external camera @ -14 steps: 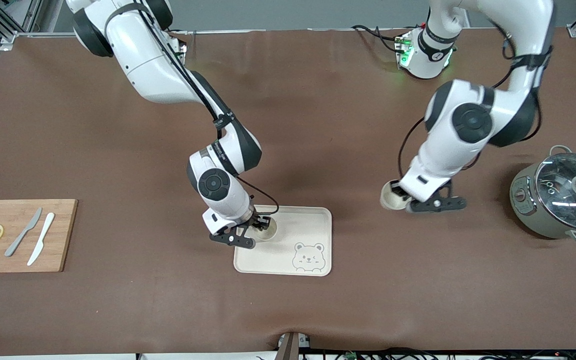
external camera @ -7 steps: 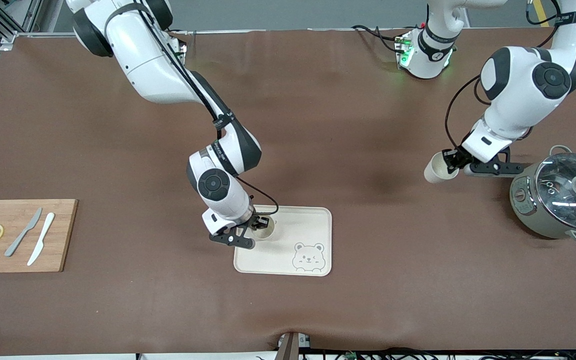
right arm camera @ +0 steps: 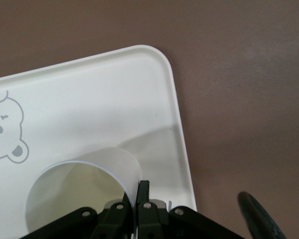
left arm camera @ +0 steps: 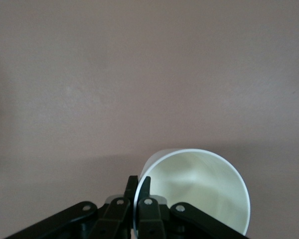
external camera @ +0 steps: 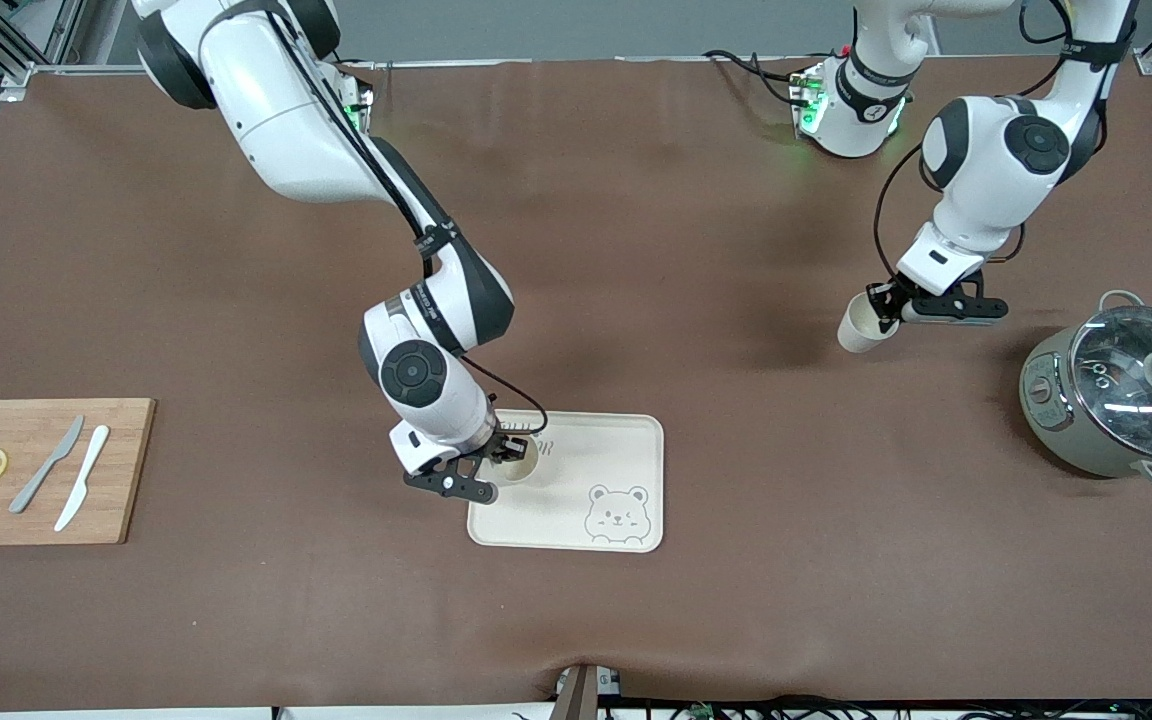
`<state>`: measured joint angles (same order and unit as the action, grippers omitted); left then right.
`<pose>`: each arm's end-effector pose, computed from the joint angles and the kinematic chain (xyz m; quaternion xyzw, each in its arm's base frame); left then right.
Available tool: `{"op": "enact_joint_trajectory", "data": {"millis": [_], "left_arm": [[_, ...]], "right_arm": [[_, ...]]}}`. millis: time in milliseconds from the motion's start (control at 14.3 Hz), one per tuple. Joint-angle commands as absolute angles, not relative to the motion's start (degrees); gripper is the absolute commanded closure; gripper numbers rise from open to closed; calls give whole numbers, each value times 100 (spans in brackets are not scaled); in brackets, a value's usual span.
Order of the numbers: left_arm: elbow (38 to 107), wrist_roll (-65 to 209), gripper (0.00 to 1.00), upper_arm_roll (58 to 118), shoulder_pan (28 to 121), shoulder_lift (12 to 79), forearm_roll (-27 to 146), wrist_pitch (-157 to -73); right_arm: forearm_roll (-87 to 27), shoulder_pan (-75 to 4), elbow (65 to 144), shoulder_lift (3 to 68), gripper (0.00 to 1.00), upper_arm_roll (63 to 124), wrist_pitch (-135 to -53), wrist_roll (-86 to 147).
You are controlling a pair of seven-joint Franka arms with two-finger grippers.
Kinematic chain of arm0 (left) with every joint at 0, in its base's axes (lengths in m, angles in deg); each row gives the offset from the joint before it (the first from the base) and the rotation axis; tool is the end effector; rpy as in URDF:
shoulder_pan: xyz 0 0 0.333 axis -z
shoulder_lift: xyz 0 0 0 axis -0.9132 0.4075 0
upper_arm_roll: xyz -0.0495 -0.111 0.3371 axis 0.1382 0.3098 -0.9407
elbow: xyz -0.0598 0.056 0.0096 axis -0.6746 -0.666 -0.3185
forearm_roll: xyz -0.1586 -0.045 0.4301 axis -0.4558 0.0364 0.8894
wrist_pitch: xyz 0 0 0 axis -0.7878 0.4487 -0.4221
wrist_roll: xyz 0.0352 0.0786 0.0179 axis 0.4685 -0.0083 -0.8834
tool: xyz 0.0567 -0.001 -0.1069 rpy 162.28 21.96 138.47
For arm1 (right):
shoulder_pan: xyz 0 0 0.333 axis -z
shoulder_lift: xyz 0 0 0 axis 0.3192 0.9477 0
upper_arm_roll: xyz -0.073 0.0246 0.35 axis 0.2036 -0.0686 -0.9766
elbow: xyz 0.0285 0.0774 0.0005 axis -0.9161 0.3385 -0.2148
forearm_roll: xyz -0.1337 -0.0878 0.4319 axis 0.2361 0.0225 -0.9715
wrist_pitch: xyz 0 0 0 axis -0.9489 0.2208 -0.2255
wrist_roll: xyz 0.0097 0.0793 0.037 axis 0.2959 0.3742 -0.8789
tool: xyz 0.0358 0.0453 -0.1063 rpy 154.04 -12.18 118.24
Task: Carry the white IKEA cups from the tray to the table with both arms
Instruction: 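Carry the cups off the tray with both grippers, apart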
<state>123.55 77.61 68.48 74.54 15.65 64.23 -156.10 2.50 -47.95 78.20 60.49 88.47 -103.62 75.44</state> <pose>0.4801 -0.0585 0.2612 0.9949 -0.0204 0.0959 0.0250 0.7397 0.4188 0.2362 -0.9923 0.1137 -0.0112 0.0473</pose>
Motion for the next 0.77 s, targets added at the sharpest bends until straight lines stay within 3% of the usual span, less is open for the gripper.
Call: {"op": "enact_joint_trajectory", "data": {"millis": [0,140,488,698], "left_arm": [[12393,7985,100,6878,7430,1894,6302,-16017],[12340,8047,100,6878,7343,2131,6302,-16062],[12199,8644,100,6887,6930,2598,6311,-16062],[12129,8846,100,6896,6762,2721,6311,-16062]], "right_arm": [[299,-4561,7955,5575,100,8802,-9761,7239],[299,-4349,8217,5163,100,8802,-9470,6757],[299,-3515,9859,3757,100,8802,-9521,5106],[290,-2909,10476,3281,100,8793,-9521,4077]]}}
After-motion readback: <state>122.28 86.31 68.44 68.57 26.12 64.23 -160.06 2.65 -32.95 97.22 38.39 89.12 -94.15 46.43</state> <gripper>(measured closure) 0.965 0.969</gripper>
